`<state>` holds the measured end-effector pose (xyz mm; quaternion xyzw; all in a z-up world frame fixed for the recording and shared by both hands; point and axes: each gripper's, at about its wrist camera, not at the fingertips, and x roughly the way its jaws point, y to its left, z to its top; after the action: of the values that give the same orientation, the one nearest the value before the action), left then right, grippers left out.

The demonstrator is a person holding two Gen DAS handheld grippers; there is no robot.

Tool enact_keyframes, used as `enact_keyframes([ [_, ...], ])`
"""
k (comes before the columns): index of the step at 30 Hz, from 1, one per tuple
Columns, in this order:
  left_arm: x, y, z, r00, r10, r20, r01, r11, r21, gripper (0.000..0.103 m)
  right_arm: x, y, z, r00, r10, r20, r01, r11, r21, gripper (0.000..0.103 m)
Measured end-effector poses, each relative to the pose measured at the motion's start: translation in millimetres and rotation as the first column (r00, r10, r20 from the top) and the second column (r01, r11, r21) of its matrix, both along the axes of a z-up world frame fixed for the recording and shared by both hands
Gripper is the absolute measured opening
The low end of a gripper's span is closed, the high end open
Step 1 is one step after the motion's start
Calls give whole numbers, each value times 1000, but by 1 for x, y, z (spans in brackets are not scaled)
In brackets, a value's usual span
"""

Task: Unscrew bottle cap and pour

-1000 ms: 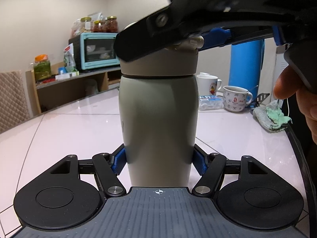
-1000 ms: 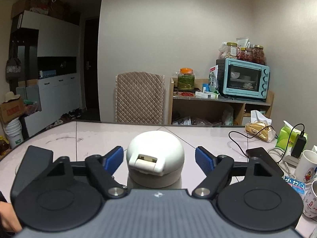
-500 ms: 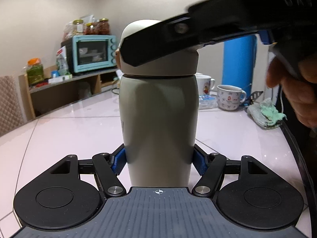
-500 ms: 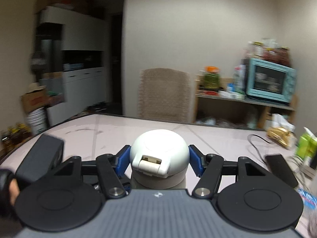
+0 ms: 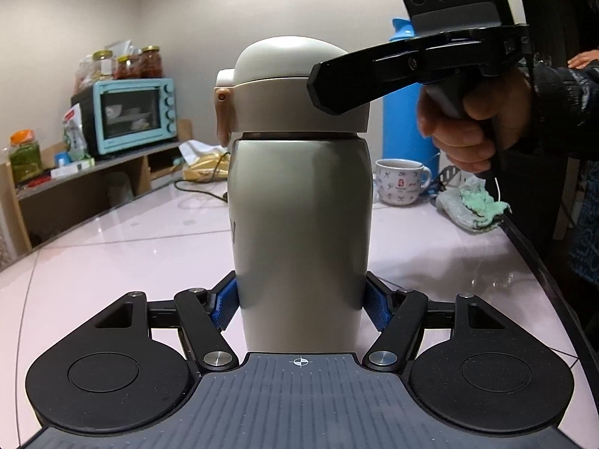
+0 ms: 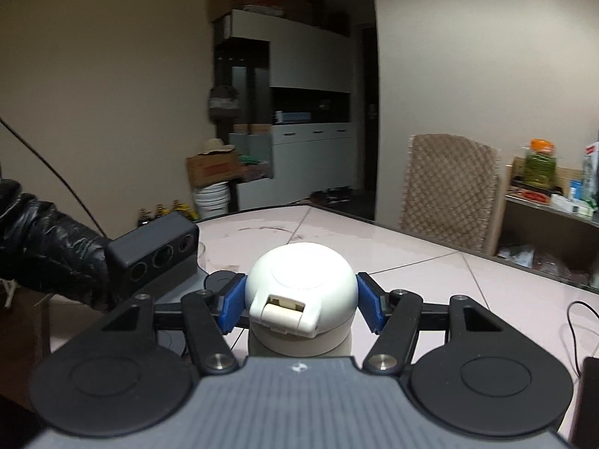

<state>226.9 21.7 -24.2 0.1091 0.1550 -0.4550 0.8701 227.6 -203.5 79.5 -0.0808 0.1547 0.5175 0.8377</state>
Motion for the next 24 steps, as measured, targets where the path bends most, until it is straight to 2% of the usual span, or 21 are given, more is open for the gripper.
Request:
enact_keyframes([
  [5, 0, 4, -2, 1000, -2, -5, 2, 1000, -16, 72, 4, 4, 0, 999, 45, 4, -45, 999, 1, 65],
  [9, 0, 6, -3, 1000, 4, -10, -5, 1000, -29, 72, 4, 4, 0, 999, 36, 3, -36, 999, -8, 65],
  [10, 0, 6, -3, 1000, 8, -9, -8, 1000, -29, 72, 3, 3, 0, 1000, 26, 5, -26, 1000, -8, 67],
  [12, -1, 5, -3, 1000, 13, -9, -13, 999, -30, 72, -3, -1, 1, 1000, -15, 9, 15, 1000, 4, 79],
  [16, -2, 4, -2, 1000, 29, -12, -29, 999, -28, 72, -23, -9, 5, 991, -135, 13, 134, 990, 36, 86],
  [20, -4, 1, 0, 998, 61, -18, -61, 998, -21, 72, -53, 5, 12, 916, -402, 5, 401, 914, 52, 89],
  [24, -7, -2, 1, 994, 104, -22, -104, 994, -17, 72, -75, 30, 16, 834, -552, 10, 550, 832, 74, 91],
])
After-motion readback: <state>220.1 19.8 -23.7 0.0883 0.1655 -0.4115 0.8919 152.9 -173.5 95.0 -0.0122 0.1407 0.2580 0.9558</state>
